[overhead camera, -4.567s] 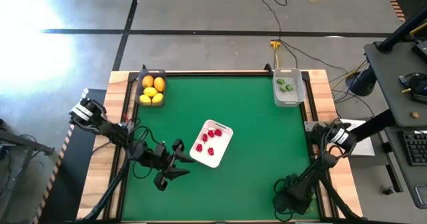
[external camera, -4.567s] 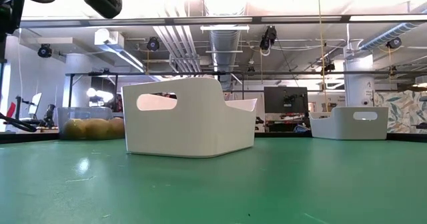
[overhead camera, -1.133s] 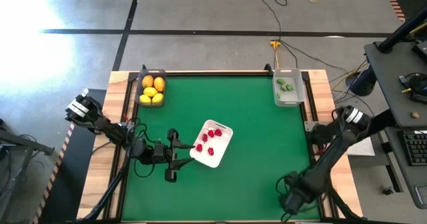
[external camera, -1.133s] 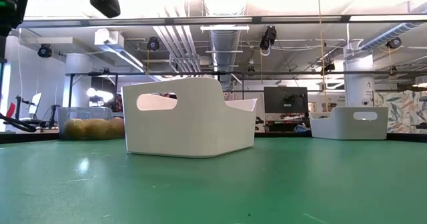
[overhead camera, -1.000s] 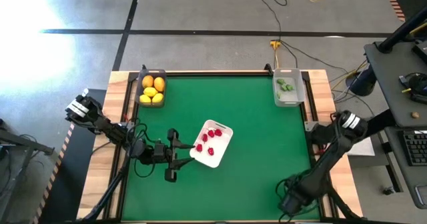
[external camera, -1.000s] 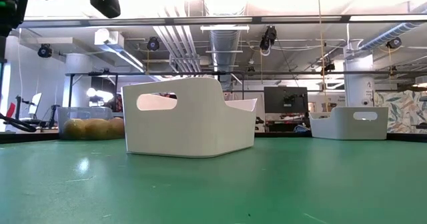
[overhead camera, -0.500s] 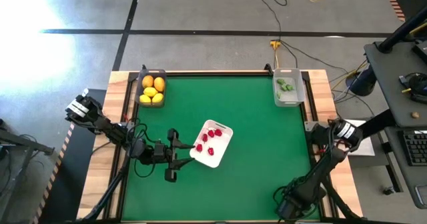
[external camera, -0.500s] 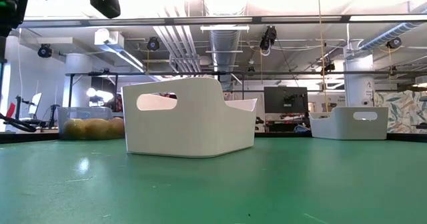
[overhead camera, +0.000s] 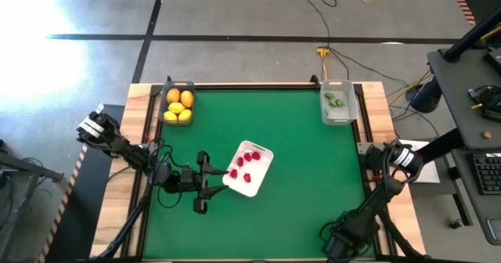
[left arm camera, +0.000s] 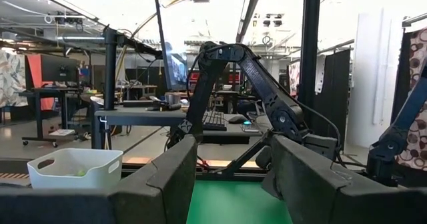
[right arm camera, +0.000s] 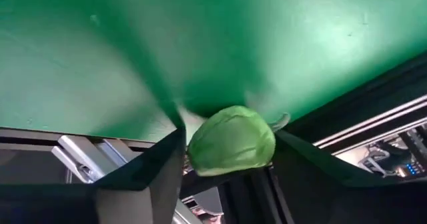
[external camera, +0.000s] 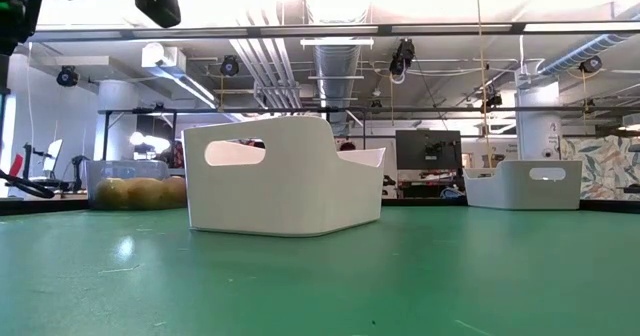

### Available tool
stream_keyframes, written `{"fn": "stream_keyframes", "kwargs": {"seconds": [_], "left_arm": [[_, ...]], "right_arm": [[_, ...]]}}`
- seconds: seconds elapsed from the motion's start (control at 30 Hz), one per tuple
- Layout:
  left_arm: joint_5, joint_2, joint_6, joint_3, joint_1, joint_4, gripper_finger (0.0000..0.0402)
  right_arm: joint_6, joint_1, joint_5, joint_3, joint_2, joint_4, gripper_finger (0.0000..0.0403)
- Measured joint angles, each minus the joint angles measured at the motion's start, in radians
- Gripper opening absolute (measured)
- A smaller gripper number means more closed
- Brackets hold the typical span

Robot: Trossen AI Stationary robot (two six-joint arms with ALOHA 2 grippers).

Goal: Sort produce into baskets
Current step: Put the green chili pepper into the grey bin

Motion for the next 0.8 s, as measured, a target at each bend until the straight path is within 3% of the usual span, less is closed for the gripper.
{"fn": "stream_keyframes", "kwargs": {"seconds": [0.27, 0.43, 0.63, 0.8], "left_arm": [[0.0, 0.0, 0.0, 0.0, 0.0, 0.0, 0.0178], [0.0, 0.0, 0.0, 0.0, 0.0, -0.004, 0.0178], [0.0, 0.0, 0.0, 0.0, 0.007, -0.012, 0.0178], [0.0, 0.0, -0.004, 0.0, 0.011, -0.024, 0.0178]], "right_arm": [[-0.026, -0.018, 0.033, -0.003, -0.027, -0.015, 0.0106], [-0.069, -0.077, 0.136, -0.003, -0.117, -0.07, 0.0085], [-0.23, -0.24, 0.477, -0.002, -0.307, -0.22, 0.0086], [-0.488, -0.461, 0.856, -0.002, -0.494, -0.44, 0.0084]]}}
